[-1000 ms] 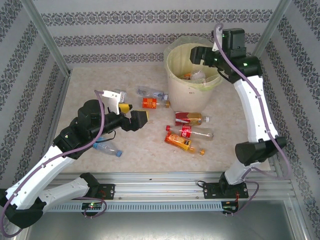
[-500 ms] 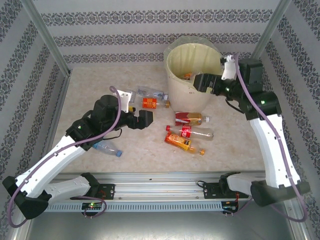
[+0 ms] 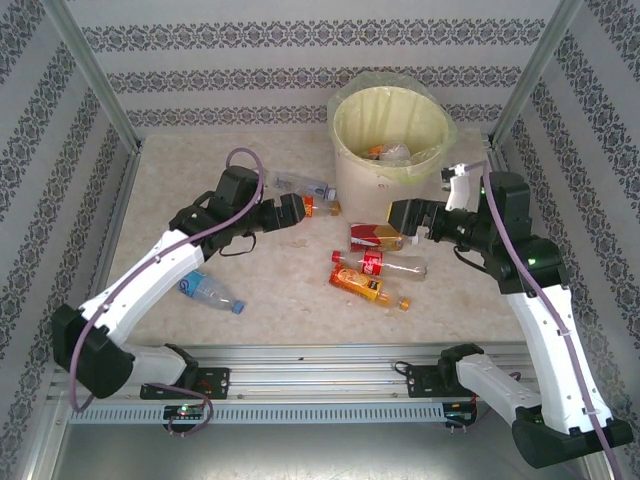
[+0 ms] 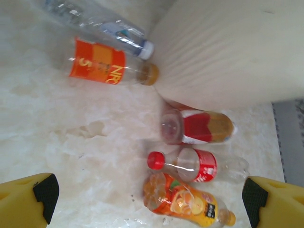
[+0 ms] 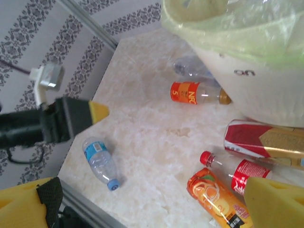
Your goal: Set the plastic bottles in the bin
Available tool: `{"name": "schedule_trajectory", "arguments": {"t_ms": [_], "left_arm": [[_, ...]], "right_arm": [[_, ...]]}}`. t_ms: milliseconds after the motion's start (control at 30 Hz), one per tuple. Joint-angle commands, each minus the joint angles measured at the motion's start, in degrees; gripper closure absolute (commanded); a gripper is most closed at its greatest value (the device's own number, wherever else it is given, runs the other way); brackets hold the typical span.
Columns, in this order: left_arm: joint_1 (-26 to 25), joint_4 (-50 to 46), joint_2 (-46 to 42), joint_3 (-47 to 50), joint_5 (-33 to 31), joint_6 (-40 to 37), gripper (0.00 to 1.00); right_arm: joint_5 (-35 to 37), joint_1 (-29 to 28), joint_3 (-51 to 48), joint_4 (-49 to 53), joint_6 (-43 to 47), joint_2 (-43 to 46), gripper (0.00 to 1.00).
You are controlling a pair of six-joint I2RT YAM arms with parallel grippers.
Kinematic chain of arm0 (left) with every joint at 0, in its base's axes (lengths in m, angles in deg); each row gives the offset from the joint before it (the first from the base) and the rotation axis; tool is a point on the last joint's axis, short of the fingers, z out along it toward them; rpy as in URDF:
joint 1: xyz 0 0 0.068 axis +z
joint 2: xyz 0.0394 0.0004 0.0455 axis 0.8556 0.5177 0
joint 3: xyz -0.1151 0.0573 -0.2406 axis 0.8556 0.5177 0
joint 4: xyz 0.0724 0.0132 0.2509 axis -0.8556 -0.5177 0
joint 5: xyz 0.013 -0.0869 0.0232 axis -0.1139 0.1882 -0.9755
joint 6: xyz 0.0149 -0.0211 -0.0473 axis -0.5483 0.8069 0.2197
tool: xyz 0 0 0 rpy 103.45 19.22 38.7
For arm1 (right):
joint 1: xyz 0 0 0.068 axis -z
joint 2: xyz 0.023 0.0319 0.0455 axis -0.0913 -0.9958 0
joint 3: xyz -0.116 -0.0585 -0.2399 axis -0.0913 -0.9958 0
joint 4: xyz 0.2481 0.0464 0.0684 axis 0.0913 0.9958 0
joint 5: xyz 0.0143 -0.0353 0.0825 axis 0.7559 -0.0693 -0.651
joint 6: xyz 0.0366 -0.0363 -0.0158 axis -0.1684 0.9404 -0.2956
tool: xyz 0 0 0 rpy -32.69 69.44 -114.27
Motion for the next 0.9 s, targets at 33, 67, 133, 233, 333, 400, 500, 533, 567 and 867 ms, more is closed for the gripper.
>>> {"name": "schedule_trajectory", "arguments": {"t_ms": [33,67,133,233,333,400,500,533,567,867], "left_arm": [[3.6,3.0,5.1,-2.0,2.4,10.3,0.00],[3.9,3.9,6.2,-2.1,2.5,11.5,0.00],[4.5,5.5,9.1,-2.7,2.5,14.2,0.00],[4.8,8.0,12.7,-3.2,1.1,18.2,0.00],[4.8,11.4,15.9,-2.8,-0.2,22.8,0.00],[4.8,14.3,18.1,-2.6,-0.2,25.9,0.00],[4.8,17.4,21.5,-2.9,-0.9,29.4,0.00],[4.8,18.1,22.6,-3.1,-1.3,30.4,0.00],[4.8,19.3,23.8,-3.3,-1.5,31.2,0.00],[4.8,28.1,33.2,-4.7,-3.5,36.8,0.00]], "right_arm": [[-2.5,-0.5,-2.7,-1.0,-1.4,2.0,0.02],[-2.6,-0.5,-3.0,-0.9,-1.4,2.2,0.02],[-2.5,-0.5,-3.5,-0.9,-1.4,2.6,0.02],[-2.3,-0.5,-3.9,-0.9,-1.5,2.8,0.02],[-1.6,-0.5,-3.6,0.2,-0.7,2.3,0.02],[-1.7,-0.5,-3.5,0.4,-0.5,2.3,0.02],[-1.6,-0.5,-3.5,0.6,-0.5,2.6,0.02],[-1.6,-0.5,-3.6,0.6,-0.5,2.7,0.02],[-1.8,-0.5,-3.8,0.6,-0.6,2.8,0.02],[-1.2,-0.5,-4.7,1.3,-0.7,4.2,0.02]]}}
